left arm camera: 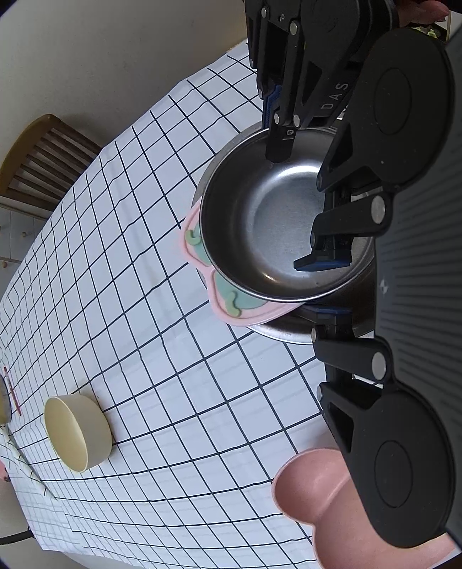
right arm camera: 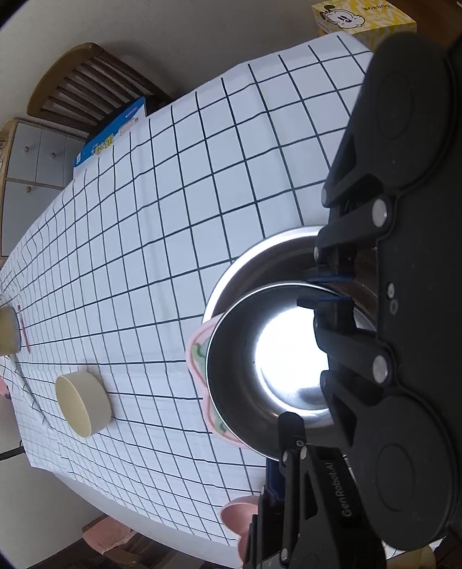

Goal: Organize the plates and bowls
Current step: 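Open both grippers and withdraw from the nested bowls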

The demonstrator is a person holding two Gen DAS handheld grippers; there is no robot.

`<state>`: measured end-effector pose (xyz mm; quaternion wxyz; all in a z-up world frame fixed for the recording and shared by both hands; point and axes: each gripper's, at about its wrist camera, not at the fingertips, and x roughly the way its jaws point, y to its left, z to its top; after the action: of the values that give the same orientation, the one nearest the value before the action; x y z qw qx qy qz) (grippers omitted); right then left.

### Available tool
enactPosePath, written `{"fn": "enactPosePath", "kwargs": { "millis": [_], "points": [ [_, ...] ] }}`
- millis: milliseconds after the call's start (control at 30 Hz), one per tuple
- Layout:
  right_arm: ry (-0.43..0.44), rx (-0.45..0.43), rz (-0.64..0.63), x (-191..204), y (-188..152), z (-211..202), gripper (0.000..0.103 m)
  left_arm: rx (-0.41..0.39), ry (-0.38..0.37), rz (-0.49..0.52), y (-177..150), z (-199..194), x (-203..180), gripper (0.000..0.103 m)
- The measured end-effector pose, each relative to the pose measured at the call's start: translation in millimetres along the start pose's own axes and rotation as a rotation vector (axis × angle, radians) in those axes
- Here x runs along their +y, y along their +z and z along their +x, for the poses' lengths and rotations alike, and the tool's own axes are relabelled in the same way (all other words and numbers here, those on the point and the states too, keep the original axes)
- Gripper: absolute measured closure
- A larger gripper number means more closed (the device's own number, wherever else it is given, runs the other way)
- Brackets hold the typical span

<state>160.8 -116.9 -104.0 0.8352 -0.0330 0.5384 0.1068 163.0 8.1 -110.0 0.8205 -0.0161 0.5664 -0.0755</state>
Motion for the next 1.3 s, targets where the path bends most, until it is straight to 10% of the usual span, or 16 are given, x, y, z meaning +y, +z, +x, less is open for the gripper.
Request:
{"fn": "enactPosePath", "kwargs": {
  "millis": [1167,1300],
  "points": [
    [0.047,-0.126,-0.006,15,-4,-57,0.069,-0.156,-0.068,0.077,-12,-65,11,0.083],
    [0.060,-0.173,-0.015,22,-1,-74,0.065,-0.210,-0.086,0.066,-16,-86,18,0.064]
  ]
}}
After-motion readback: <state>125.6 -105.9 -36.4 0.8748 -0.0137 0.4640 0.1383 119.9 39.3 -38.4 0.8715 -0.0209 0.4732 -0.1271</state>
